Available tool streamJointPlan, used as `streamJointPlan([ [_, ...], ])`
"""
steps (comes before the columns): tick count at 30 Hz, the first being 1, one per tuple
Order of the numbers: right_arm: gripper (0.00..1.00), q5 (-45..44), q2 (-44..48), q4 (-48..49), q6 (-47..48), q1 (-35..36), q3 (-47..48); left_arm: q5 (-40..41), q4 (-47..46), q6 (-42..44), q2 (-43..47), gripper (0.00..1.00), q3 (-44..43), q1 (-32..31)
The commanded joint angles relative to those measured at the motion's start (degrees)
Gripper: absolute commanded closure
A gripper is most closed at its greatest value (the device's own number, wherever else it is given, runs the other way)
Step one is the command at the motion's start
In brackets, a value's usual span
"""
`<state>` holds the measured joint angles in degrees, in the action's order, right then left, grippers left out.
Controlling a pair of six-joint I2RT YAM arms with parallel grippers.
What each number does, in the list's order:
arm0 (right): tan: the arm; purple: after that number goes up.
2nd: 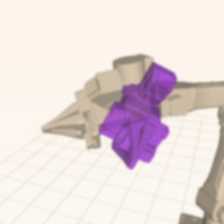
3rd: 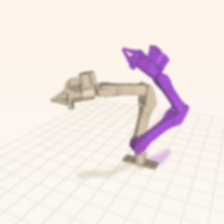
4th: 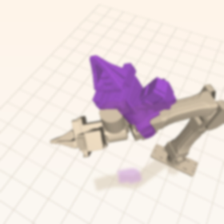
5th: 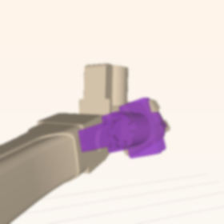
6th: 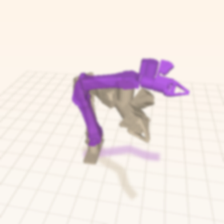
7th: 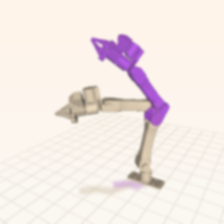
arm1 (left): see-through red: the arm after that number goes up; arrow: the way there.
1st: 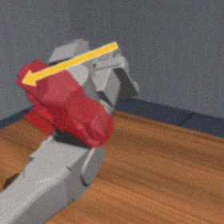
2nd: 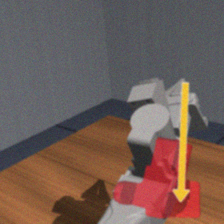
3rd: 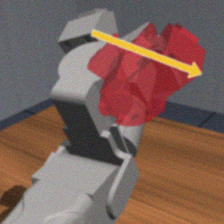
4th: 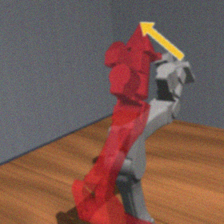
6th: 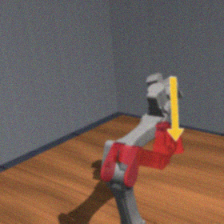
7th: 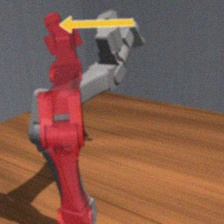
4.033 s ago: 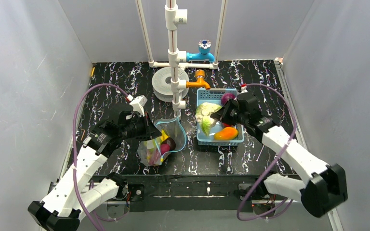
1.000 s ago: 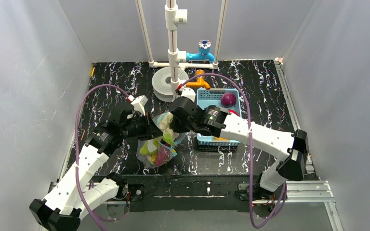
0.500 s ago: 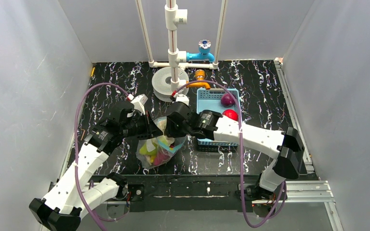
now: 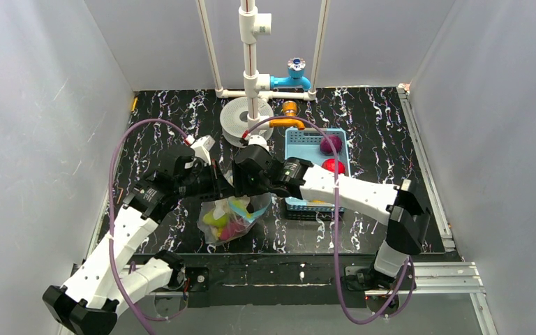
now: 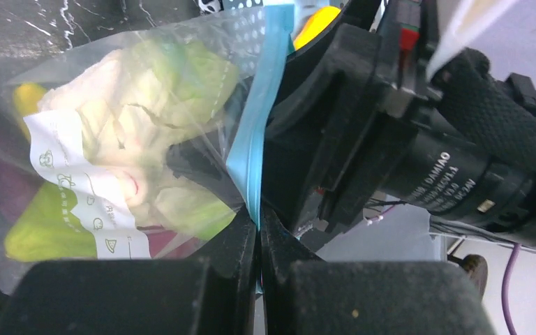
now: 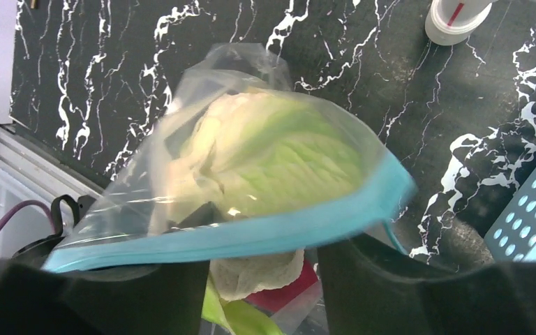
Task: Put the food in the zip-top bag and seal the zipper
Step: Place the fake vegetable in the zipper food storage bag, then adjust the zipper food storage bag at the center of the board.
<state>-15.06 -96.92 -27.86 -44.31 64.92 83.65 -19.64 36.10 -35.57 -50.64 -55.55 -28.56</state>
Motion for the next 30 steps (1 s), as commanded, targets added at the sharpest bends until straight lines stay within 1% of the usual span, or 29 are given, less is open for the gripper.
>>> streamJointPlan([
  [1, 0.33, 0.57, 0.85, 2.19, 0.05, -0.59, 1.94, -0.96, -0.35, 0.21, 2.34, 1.0, -0.39, -0.19],
  [5, 0.23, 2.12, 5.9, 1.66, 1.31, -0.63, -0.65, -0.62, -0.57, 0.46, 2.29, 1.0, 0.12, -0.23],
  [10, 0.19, 2.22, 10.24, -2.44, 3.08, -0.64, -1.22, 0.5, -0.83, 1.16, 0.93, 1.0, -0.23, -0.18],
  [16, 0.21, -0.96, 15.01, -3.2, 2.97, -0.73, -4.67, 1.96, -0.41, 1.76, 0.53, 1.0, -1.09, -0.18],
  [22, 0.23, -4.55, 15.45, -7.82, 5.2, -2.22, -4.75, 2.2, 0.25, 1.86, 0.67, 1.0, -1.05, -0.21],
  [28, 0.29, -3.34, 15.5, -9.3, 5.26, -3.68, -7.52, 2.39, 0.38, 1.92, 0.94, 1.0, -1.09, -0.18],
  [30, 0.29, -2.97, 14.9, -9.29, 4.65, -3.68, -8.43, 2.41, 0.31, 1.88, 0.91, 1.0, -0.98, -0.19],
])
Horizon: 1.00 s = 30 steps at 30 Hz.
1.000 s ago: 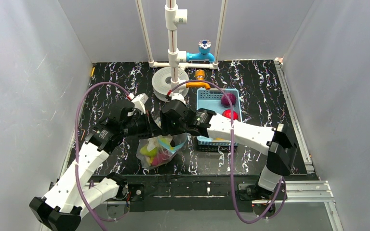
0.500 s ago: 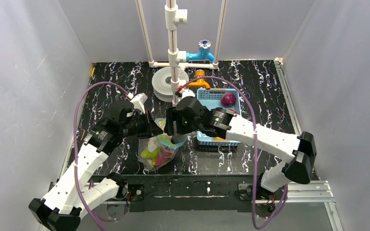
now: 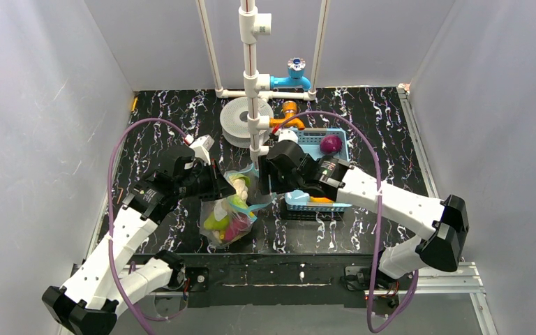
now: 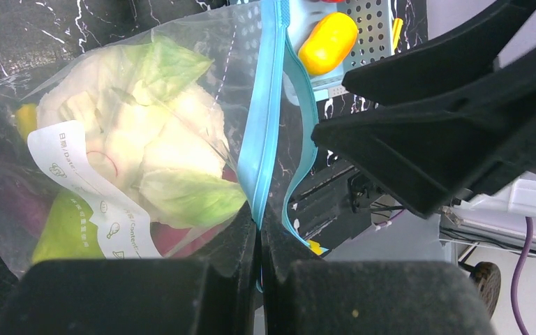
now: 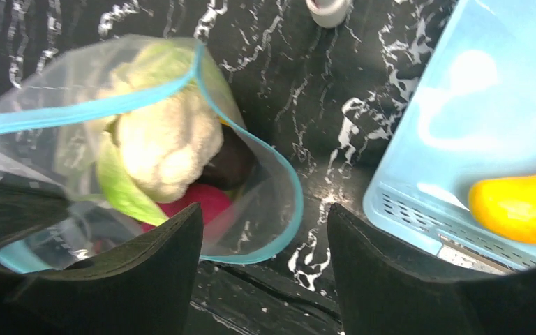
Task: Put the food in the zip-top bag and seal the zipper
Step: Adjust the zipper food storage bag at the center of the board.
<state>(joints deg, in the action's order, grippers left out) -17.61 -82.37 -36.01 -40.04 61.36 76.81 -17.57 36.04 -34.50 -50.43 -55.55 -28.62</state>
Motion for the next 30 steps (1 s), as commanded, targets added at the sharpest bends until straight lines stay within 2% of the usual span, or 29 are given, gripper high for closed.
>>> streamJointPlan([
  [1, 0.29, -0.31, -0.32, -1.27, 0.2, -0.15, -1.72, 0.35, 0.32, 0.75, 0.78, 1.0, -0.81, -0.12],
  [5, 0.35, 2.01, -4.25, -1.85, 0.07, -0.1, -0.25, 0.17, 0.24, 0.42, 0.83, 1.0, -0.63, -0.12],
  [7, 0.48, 4.38, -6.06, -0.68, 0.38, -0.04, 1.01, 0.3, 0.49, 0.48, 0.96, 1.0, -0.89, -0.12],
  [13, 0.97, 5.34, -7.77, 2.96, 3.92, 1.21, 8.2, 2.62, 2.91, 1.02, 2.07, 1.0, -2.96, -0.15],
  [21, 0.99, 12.36, -7.49, 8.65, 8.34, 1.63, 20.18, 6.33, 5.88, -1.7, 6.17, 1.0, -9.38, -0.15],
  [30, 0.99, 20.87, -12.96, 12.17, 7.9, 1.57, 17.78, 14.63, 7.18, -12.02, 11.29, 1.0, 1.95, -0.12],
])
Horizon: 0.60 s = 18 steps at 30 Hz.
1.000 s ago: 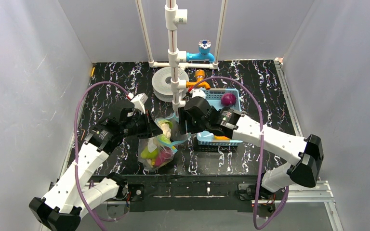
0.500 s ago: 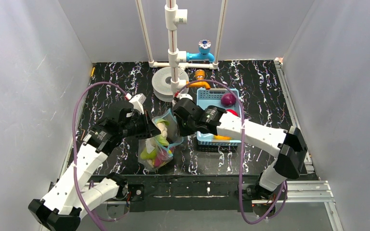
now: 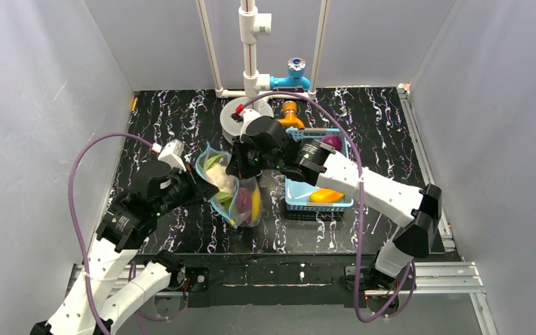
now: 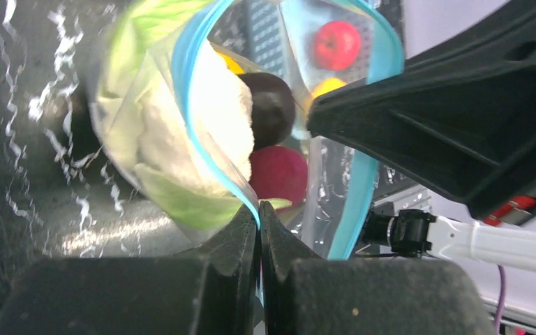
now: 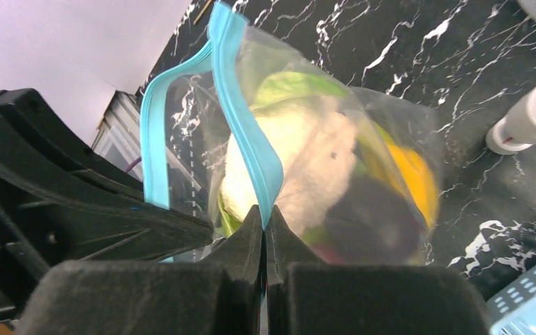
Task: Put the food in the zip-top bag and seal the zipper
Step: Adjust the zipper food storage bag at the center of the board.
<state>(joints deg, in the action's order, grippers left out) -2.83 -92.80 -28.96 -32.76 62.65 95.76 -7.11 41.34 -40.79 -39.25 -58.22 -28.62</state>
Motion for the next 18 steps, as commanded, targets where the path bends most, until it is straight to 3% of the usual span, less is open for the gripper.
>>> streamJointPlan([
  [1, 0.99, 6.61, -3.08, 5.35, 0.73, 0.28, -1.75, 4.35, 2.04, -6.69, 0.07, 1.0, 5.79, -0.13],
  [9, 0.96, 10.55, -4.66, 4.58, 2.52, 0.57, 0.19, 5.82, 3.45, -9.83, 1.09, 1.0, 6.27, -0.15],
  [15, 0.73, 11.53, -4.9, 2.94, 4.85, 0.88, 1.98, 5.61, 4.18, -13.92, 1.68, 1.0, 5.14, -0.12],
  [18, 0.56, 9.61, -4.65, -0.12, 7.53, 2.04, 2.79, 3.96, 6.92, -16.44, 0.36, 1.0, 3.45, -0.15],
])
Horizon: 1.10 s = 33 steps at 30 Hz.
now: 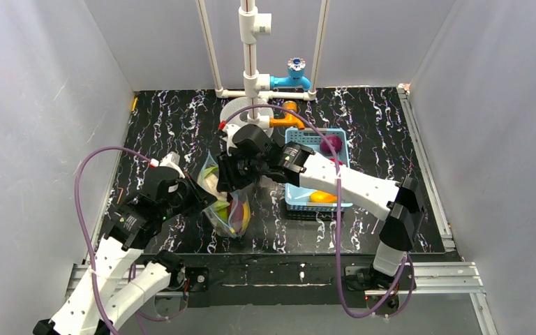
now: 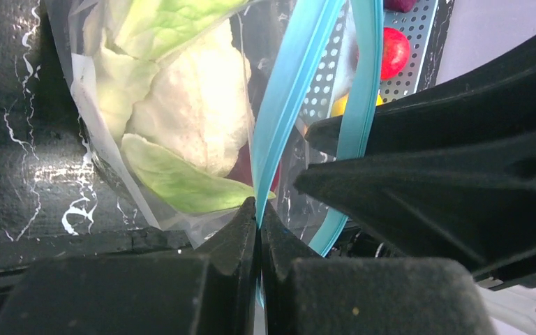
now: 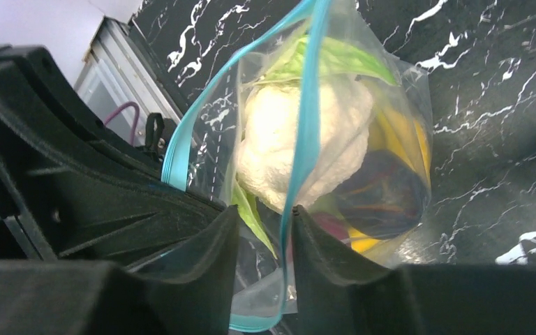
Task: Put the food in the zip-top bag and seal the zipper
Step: Adjust the zipper food storage bag at the center of the board, then zip the zipper food storage bag at the center of the board.
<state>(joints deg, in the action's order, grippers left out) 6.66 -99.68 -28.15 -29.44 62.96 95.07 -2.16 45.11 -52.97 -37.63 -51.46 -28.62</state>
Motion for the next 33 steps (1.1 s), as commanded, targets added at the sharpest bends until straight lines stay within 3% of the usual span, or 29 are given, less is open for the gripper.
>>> streamJointPlan([
  [1, 0.49, -2.01, 2.42, -2.64, 5.26, 2.49, 4.05, -1.15, 4.19, -5.01, -1.57, 1.0, -3.7, -0.13],
  [6, 0.23, -14.35, 6.8, -6.48, 8.37, 6.23, 2.28, -0.18, 5.93, -7.8, -0.34, 1.0, -2.93, -0.12],
  [13, 0.02, -23.43, 15.02, -7.1, 5.49, 8.57, -6.88, 0.08, 2.91, -10.6, 2.83, 1.0, 0.56, -0.13],
  [21, 0.02, -27.77, 19.02, -2.9, 3.27, 16.42, -12.97, 4.56, 4.7, -11.34, 3.05, 1.0, 1.4, -0.14],
  [29, 0.09, -46.2, 10.13, -7.4, 3.26, 27.92, -7.89, 3.84, 4.45, -10.88, 1.98, 1.0, -0.04, -0.12],
  [33, 0.21, -51.55, 4.88, -11.41, 3.04, 29.91, -4.04, 4.0, 4.11, -10.55, 2.34, 1.0, -0.14, -0.13],
])
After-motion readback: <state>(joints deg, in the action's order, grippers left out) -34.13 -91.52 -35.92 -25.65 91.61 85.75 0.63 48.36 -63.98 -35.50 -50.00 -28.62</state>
